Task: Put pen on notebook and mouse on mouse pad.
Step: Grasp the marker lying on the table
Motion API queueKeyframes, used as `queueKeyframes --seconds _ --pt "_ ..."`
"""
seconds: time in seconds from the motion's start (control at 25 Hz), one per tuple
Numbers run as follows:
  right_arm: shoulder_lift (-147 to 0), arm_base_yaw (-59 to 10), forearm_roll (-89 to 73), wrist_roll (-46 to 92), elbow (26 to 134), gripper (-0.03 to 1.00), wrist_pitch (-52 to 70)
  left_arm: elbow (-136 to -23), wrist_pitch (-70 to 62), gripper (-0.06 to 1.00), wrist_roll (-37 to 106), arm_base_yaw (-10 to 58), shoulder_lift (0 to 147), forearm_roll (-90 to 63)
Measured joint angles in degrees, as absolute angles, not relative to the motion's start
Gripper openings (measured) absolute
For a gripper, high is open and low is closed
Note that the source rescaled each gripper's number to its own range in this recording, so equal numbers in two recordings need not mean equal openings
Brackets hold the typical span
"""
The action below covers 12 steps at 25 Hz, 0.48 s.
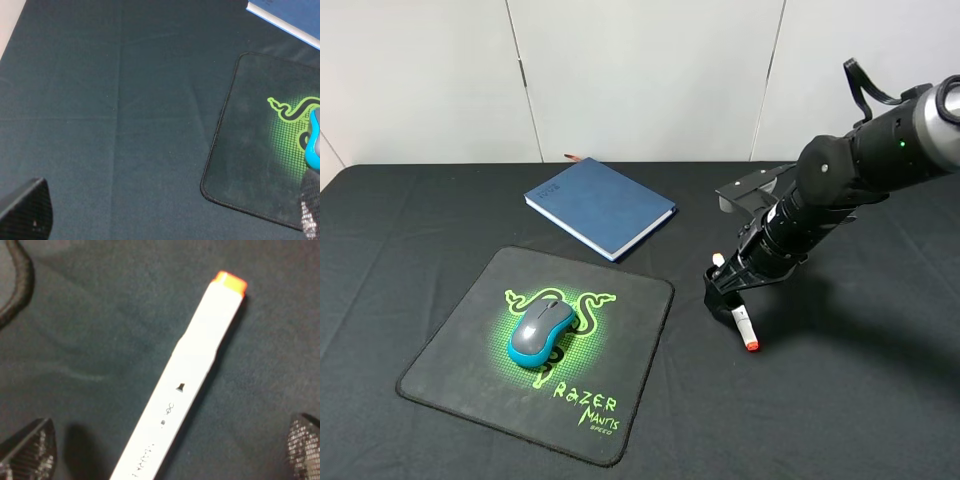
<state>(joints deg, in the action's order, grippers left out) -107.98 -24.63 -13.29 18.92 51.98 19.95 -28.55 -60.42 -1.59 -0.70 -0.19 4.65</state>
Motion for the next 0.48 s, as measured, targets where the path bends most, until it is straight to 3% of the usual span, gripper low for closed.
queueKeyframes --seconds 0.16,0.28,0.36,0.48 --pt "-108.28 -24.63 -12.75 18.92 51.98 1.0 19.91 -28.55 -60.42 0.94 -1.59 -0.7 -0.19 4.65" --pt "-108.65 -24.63 -12.28 18.8 51.98 0.94 19.91 -28.55 -60.42 0.94 -1.59 -0.7 -0.19 4.65" --pt "-108.88 -24.63 -12.12 18.75 51.98 0.85 19.91 -28.55 -60.42 0.94 -1.59 -0.7 -0.19 4.65" --pt "-108.95 -24.63 -11.78 18.75 51.98 0.61 19.91 -28.55 -60.37 0.94 -1.59 -0.7 -0.19 4.65"
